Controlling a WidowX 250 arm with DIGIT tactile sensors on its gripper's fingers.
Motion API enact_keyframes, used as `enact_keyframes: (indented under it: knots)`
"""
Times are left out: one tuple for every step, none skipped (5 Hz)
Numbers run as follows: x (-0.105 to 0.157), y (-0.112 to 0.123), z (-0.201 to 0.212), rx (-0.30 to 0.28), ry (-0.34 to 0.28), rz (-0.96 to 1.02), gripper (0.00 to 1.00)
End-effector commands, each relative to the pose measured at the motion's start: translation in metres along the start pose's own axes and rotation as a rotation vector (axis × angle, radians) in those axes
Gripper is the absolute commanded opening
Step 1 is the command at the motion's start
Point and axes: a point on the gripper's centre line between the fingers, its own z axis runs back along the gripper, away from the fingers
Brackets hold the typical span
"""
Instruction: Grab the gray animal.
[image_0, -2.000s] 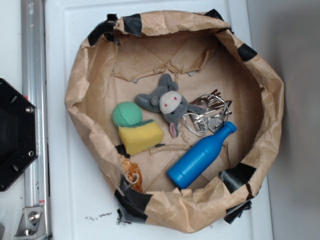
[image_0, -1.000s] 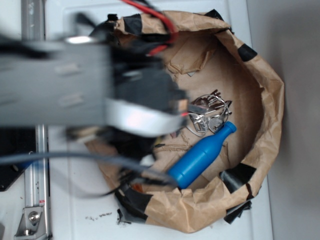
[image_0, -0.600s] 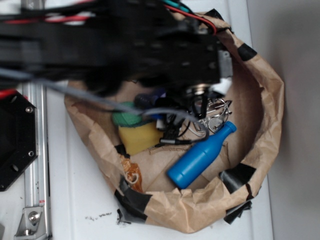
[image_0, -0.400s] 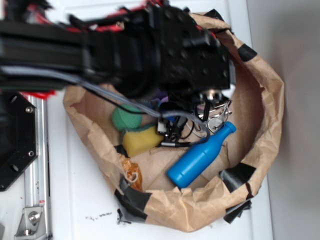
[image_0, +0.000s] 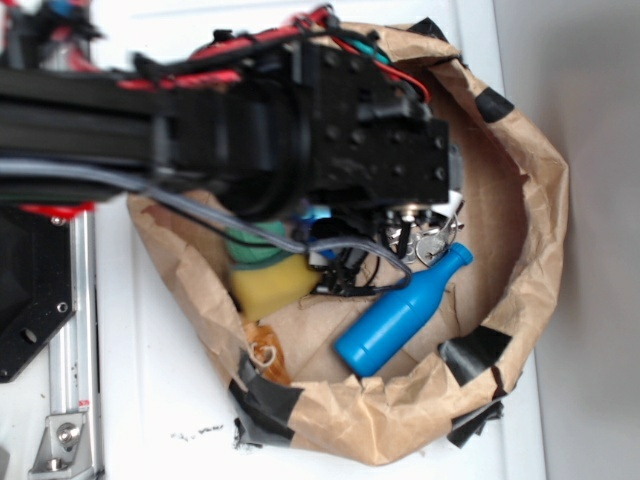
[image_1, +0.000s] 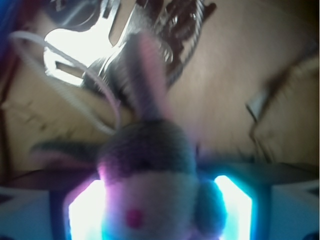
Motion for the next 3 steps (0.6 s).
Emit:
enact_keyframes:
  knots:
    - [-0.017, -0.008, 0.111, -0.020, -0.239, 0.121, 0.00]
    - [-0.022, -0.008, 0.160, -0.062, -0.259, 0.136, 0.00]
    - [-0.021, -0.008, 0.157, -0.046, -0.244, 0.158, 0.00]
